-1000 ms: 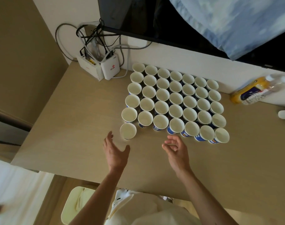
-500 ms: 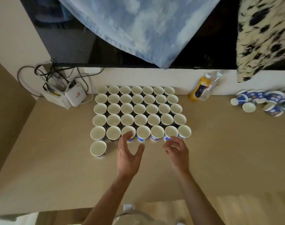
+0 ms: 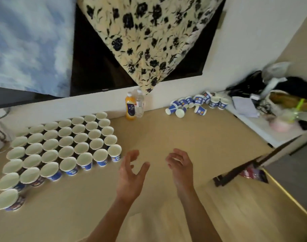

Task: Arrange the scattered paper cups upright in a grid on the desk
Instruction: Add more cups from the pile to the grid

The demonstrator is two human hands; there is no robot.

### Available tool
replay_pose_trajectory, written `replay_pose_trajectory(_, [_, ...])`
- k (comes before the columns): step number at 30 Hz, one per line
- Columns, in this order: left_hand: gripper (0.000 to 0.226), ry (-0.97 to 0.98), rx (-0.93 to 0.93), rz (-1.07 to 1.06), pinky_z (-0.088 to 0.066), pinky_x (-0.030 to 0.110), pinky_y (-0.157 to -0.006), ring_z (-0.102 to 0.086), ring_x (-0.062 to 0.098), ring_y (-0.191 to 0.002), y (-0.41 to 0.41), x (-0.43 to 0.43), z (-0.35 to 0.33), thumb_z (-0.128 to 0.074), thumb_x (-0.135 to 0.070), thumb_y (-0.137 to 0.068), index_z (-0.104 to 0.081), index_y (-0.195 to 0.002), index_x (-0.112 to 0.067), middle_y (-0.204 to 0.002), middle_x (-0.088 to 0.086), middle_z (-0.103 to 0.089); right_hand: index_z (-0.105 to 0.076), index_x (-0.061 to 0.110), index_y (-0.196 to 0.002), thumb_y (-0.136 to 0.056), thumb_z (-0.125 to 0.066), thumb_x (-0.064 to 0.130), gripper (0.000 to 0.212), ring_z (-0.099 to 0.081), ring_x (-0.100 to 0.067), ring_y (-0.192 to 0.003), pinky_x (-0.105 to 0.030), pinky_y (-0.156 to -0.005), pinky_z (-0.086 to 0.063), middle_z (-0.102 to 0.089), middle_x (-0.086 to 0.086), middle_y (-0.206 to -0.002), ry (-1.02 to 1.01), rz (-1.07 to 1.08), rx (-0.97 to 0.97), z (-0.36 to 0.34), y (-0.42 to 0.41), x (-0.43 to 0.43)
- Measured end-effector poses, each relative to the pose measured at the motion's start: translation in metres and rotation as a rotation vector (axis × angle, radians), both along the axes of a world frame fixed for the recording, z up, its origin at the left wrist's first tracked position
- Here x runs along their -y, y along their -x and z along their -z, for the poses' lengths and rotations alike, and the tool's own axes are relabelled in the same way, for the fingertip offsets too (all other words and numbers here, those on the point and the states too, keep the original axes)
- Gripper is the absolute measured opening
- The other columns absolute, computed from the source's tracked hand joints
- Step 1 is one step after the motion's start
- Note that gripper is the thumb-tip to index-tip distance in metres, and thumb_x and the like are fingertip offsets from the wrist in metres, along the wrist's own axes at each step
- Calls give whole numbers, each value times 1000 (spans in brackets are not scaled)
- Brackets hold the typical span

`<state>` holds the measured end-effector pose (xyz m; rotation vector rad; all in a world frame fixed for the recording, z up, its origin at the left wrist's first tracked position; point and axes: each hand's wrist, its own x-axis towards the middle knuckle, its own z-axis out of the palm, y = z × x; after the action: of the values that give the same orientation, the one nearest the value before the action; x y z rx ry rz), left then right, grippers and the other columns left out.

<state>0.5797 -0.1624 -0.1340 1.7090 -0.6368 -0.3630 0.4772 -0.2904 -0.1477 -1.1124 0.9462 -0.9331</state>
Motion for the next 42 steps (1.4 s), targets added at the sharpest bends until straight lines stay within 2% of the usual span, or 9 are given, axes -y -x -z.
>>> replay_pose_trajectory(4, [45,12,12,53,-47,22,-87,-60,2,-110,54,43,-5,-73,-35,-79,-60,-119,-20,-117,-11,-65,-64,5,-113,-80,-77,-5,37,-68,-6,-74,-36,-78,-49,-69,-8,-95,-20,59,22,1,61,34])
replay_pose_trajectory(8, [40,-31,41,82,-52,29,-89,-61,2,-110,82,78,-4,-79,-20,-85,-61,-121,-22,-118,-11,-67,-65,8,-110,-70,-78,8,42,-65,-21,-85,-34,-78,-47,-70,-6,-94,-67,93,96,4,97,60])
replay_pose_trajectory(11, [40,-54,48,105,-52,28,-89,-62,0,-109,91,105,-1,-78,-22,-85,-61,-121,-22,-117,-13,-67,-65,9,-111,-70,-79,7,43,-64,-20,-87,-35,-80,-46,-69,-6,-95,-107,100,107,13,112,81])
replay_pose_trajectory(15, [39,-62,7,119,-52,28,-90,-62,0,-109,95,150,8,-78,-22,-85,-61,-120,-23,-117,-14,-67,-65,13,-110,-62,-81,27,53,-66,-17,-83,-34,-78,-47,-71,-3,-97,-90,80,14,22,123,113])
replay_pose_trajectory(22, [35,-35,-121,156,-54,31,-87,-64,3,-105,93,258,25,-76,-21,-87,-61,-118,-24,-113,-13,-68,-66,18,-108,-70,-75,26,41,-68,-10,-82,-29,-77,-50,-72,-2,-101,-15,31,-217,21,132,207])
replay_pose_trajectory(29, [33,-67,-192,209,-53,29,-89,-63,-1,-104,86,331,30,-76,-24,-88,-60,-116,-30,-111,-18,-67,-66,16,-110,-79,-80,11,35,-71,-17,-89,-35,-84,-55,-73,-5,-102,-32,20,-328,37,116,295])
replay_pose_trajectory(33, [33,-115,-212,145,-53,30,-89,-63,-2,-103,74,353,32,-76,-22,-87,-60,-114,-31,-109,-18,-68,-65,10,-111,-66,-79,23,49,-70,-15,-85,-27,-77,-54,-72,-12,-101,-58,-28,-337,51,96,338])
replay_pose_trajectory(38, [29,-173,-215,39,-56,35,-87,-65,1,-101,70,375,38,-76,-31,-85,-62,-111,-29,-106,-17,-69,-60,10,-111,-78,-79,-8,41,-68,-15,-79,-15,-72,-53,-68,-17,-99,37,-174,-444,75,66,416])
replay_pose_trajectory(42, [27,-202,-239,-76,-56,39,-88,-64,1,-101,69,405,31,-77,-23,-87,-63,-110,-27,-104,-15,-70,-58,15,-114,-79,-79,-2,44,-67,-14,-85,-19,-74,-52,-66,-10,-103,62,-233,-511,84,28,485])
